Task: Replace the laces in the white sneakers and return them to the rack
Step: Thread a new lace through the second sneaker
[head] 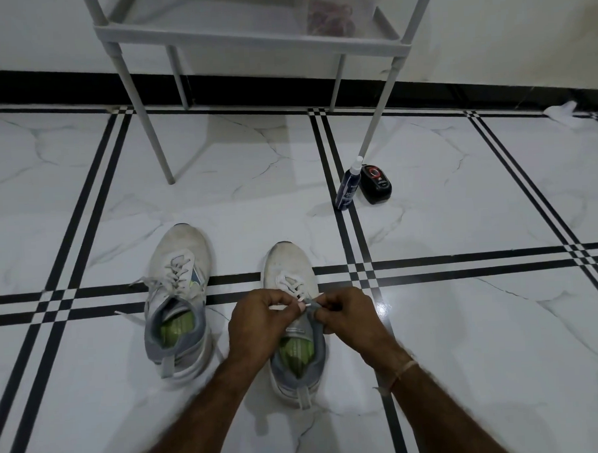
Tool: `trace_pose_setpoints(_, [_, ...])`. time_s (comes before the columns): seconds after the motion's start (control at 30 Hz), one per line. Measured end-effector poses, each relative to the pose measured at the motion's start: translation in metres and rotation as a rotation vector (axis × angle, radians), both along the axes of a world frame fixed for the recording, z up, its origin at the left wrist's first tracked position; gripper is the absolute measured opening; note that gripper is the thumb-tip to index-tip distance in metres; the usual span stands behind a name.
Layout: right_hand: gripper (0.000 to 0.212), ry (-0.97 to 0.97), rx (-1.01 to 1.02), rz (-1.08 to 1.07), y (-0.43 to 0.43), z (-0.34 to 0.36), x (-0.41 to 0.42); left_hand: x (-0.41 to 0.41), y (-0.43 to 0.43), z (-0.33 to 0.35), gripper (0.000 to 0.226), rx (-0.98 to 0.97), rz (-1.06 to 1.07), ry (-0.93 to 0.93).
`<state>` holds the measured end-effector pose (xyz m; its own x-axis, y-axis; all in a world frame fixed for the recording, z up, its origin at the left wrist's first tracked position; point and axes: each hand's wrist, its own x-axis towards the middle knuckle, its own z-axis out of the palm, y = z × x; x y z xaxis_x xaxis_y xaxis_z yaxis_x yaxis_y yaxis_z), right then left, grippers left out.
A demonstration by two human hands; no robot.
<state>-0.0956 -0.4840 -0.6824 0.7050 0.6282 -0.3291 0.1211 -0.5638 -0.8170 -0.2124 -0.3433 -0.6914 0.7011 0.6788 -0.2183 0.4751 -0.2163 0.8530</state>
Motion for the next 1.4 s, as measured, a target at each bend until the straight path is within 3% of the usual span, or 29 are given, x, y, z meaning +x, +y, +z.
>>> trace_pose_setpoints(0.27, [0.009,0.045,0.033,-0.017,-0.001,-0.003,0.0,0.001,-0.002,0.001,0.014,0.165,-0.078,0.065])
trace_pose_setpoints(0.4, [0.013,0.044,0.041,-0.014,-0.002,-0.004,0.0,0.001,-0.005,-0.004,0.013,0.16,-0.086,0.063])
trace_pose_setpoints(0.67, [0.005,-0.186,0.022,0.058,0.0,-0.016,-0.007,0.006,-0.003,-0.005,0.011,0.206,-0.091,0.099])
trace_pose_setpoints(0.77, [0.009,-0.191,0.037,-0.038,0.002,-0.02,-0.011,0.008,-0.001,-0.006,0.014,0.169,-0.133,0.161])
trace_pose_setpoints(0.9, [0.013,-0.146,0.075,-0.047,0.002,-0.02,-0.013,0.007,-0.001,-0.014,0.017,-0.007,-0.098,0.086])
trace_pose_setpoints(1.0, [0.016,-0.284,0.034,-0.055,0.004,-0.021,-0.017,0.009,-0.001,-0.016,0.016,-0.002,-0.092,0.087])
trace_pose_setpoints(1.23, [0.008,-0.36,0.033,-0.042,0.002,-0.021,-0.019,0.01,-0.005,-0.02,0.016,0.048,-0.117,0.115])
trace_pose_setpoints(1.3, [0.012,-0.33,0.088,-0.018,-0.001,-0.021,-0.018,0.009,-0.007,-0.02,0.016,0.072,-0.106,0.109])
trace_pose_setpoints(1.4, [0.017,0.007,0.164,-0.042,-0.006,-0.015,-0.013,0.007,-0.004,-0.022,0.02,0.052,-0.115,0.103])
